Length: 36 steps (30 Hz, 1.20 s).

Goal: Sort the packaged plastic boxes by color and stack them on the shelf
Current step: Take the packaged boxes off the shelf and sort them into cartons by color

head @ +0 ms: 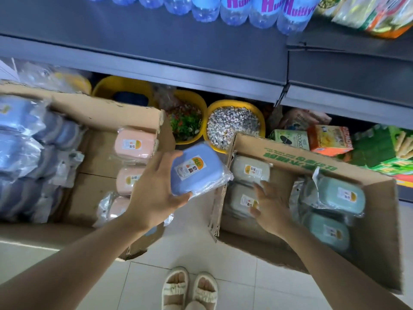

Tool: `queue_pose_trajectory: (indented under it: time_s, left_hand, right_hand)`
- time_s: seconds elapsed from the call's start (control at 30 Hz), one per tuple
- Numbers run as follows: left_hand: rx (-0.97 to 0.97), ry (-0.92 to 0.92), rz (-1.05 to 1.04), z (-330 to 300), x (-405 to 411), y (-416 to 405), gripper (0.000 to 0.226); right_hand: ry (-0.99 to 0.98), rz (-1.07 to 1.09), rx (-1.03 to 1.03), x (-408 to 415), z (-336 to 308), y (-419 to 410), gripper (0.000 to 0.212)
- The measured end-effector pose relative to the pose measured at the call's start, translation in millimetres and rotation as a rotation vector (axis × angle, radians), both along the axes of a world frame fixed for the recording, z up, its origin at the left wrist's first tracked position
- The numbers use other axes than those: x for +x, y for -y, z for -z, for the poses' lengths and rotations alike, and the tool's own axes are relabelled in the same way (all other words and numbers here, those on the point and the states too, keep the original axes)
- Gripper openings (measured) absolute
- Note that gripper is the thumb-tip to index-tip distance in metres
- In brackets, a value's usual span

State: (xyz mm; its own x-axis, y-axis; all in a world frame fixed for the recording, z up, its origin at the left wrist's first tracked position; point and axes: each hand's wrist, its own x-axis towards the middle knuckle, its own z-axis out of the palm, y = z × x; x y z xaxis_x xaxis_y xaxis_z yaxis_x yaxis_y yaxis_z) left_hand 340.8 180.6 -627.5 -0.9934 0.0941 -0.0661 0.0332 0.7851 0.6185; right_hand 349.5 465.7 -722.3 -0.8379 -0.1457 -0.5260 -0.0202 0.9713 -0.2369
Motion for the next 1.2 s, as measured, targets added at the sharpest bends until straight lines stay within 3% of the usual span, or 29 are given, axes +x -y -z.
queue_pose_trajectory:
  time_s: [0.17, 0.37, 0.47, 0.63, 0.8, 0.93, 1.03, 1.2]
  left_hand:
    - [-0.03, -0.023, -0.019, -40.2, 4.5, 25.0, 0.085]
    - [-0.071, -0.056, -0.055, -93.8, 21.4, 74.2, 0.086]
    - [-0.072, -0.066, -0.067, -110.2, 28.1, 108.8, 0.084]
    - [-0.037, -0.014, -0.083, -111.5, 35.1, 194.4, 0.085]
    - [-0.065, 0.049, -0.205, -87.2, 36.6, 313.3, 0.091]
    - [-0.138, 0.204, -0.351, -55.6, 41.9, 418.0, 0.083]
    - [-0.177, 0.434, -0.435, -33.1, 48.8, 472.7, 0.075]
    - [-0.13, 0.652, -0.429, 2.6, 62.3, 501.4, 0.066]
  right_hand:
    - [-0.251, 0.183, -0.372, -28.3, -93.3, 47.7, 0.04]
    - [0.089, 0.163, -0.685, -48.2, -192.6, 152.0, 0.051]
    - [0.191, 0.127, -0.74, -45.7, -208.7, 202.4, 0.038]
    - [0.304, 0.275, -0.896, -37.9, -198.4, 292.4, 0.048]
    - [0.226, 0.389, -0.833, -40.0, -168.9, 399.9, 0.026]
    - [0.226, 0.503, -0.786, -38.5, -138.9, 472.1, 0.038]
    - [0.259, 0.527, -0.721, -29.0, -115.9, 511.0, 0.047]
    - [0.381, 0.62, -0.783, 0.5, -85.7, 564.7, 0.038]
